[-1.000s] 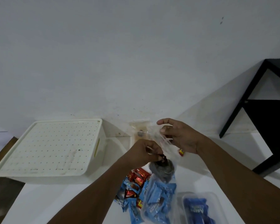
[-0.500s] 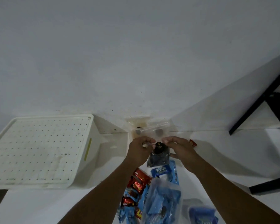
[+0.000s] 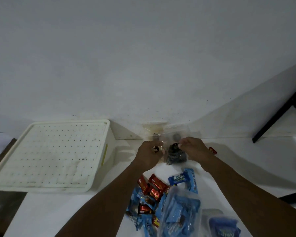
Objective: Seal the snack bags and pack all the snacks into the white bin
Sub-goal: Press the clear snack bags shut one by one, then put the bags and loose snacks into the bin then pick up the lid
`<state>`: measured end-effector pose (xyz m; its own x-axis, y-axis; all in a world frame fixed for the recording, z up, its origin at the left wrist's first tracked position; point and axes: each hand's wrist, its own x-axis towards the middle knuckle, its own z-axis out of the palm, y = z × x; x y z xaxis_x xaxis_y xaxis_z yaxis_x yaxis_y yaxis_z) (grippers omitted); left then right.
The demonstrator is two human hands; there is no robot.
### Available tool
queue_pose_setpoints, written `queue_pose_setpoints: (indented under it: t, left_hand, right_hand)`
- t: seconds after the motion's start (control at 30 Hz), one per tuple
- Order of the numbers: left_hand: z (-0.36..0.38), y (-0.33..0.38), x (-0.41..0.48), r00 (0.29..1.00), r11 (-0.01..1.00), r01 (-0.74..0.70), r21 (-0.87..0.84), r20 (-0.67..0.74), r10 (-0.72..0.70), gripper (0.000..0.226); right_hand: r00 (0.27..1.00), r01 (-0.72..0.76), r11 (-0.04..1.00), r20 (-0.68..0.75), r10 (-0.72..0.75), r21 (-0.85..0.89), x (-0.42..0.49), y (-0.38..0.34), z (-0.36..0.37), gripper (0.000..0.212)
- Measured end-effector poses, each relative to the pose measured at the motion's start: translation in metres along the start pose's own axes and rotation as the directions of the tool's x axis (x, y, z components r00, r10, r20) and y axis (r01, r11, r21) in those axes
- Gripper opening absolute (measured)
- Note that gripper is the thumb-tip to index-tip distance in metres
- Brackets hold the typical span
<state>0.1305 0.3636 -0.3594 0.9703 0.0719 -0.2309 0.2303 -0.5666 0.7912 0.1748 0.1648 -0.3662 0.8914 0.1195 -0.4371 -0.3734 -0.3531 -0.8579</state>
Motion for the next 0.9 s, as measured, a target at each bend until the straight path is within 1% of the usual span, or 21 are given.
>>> queue_pose_setpoints:
  t: [0.03,0.13,0.27,0.37,0.43,0.5,0.57,0.63,0.7,0.77,0.83,0.9]
  left_hand:
    - [-0.009,0.002,-0.007,1.0,1.0,-0.002,0.015,-0.004,0.002,0.028]
    - [-0.047,0.012,-0.036,0.998,1.0,0.012,0.006,-0.061,-0.012,0.032]
    - [-0.111,-0.004,-0.081,0.981,0.998,0.016,0.068,-0.191,-0.003,0.033]
    - [-0.166,-0.035,-0.116,0.955,0.99,0.067,0.122,-0.294,-0.029,0.032]
    - [-0.201,-0.062,-0.136,0.934,0.984,0.106,0.141,-0.354,-0.049,0.033]
    - [-0.235,-0.091,-0.151,0.916,0.974,0.132,0.185,-0.398,-0.048,0.033]
    - [-0.267,-0.123,-0.162,0.906,0.955,0.165,0.248,-0.42,-0.048,0.036]
    - [-0.299,-0.156,-0.165,0.9,0.924,0.246,0.293,-0.422,-0.107,0.042]
    - [-0.328,-0.189,-0.163,0.879,0.89,0.335,0.311,-0.442,-0.177,0.052]
    - [-0.354,-0.221,-0.158,0.864,0.855,0.397,0.333,-0.449,-0.227,0.06]
    - [-0.375,-0.247,-0.152,0.871,0.851,0.413,0.326,-0.414,-0.264,0.063]
    - [-0.391,-0.266,-0.144,0.89,0.896,0.376,0.237,-0.361,-0.278,0.062]
  right_hand:
    - [1.0,0.018,1.0,0.01,-0.018,0.0,-0.007,-0.01,0.004,0.01]
    - [0.996,0.086,0.996,0.035,-0.086,0.001,-0.03,-0.048,0.024,0.01]
    - [0.983,0.152,0.988,0.103,-0.15,-0.007,-0.062,-0.089,0.088,0.006]
    - [0.967,0.195,0.98,0.173,-0.186,-0.033,-0.083,-0.103,0.148,0.015]
    - [0.96,0.233,0.97,0.18,-0.216,-0.077,-0.094,-0.106,0.185,0.02]
    - [0.959,0.256,0.96,0.155,-0.237,-0.115,-0.101,-0.108,0.219,0.023]
    - [0.967,0.241,0.96,0.126,-0.224,-0.144,-0.105,-0.108,0.249,0.03]
    - [0.982,0.187,0.966,0.064,-0.178,-0.179,-0.105,-0.106,0.277,0.038]
    - [0.99,0.137,0.974,0.008,-0.137,-0.18,-0.104,-0.104,0.304,0.046]
    - [0.99,0.119,0.975,-0.057,-0.132,-0.187,-0.102,-0.103,0.327,0.054]
    - [0.981,0.103,0.962,-0.135,-0.141,-0.252,-0.101,-0.101,0.342,0.061]
    - [0.967,0.09,0.927,-0.19,-0.168,-0.365,-0.099,-0.099,0.349,0.068]
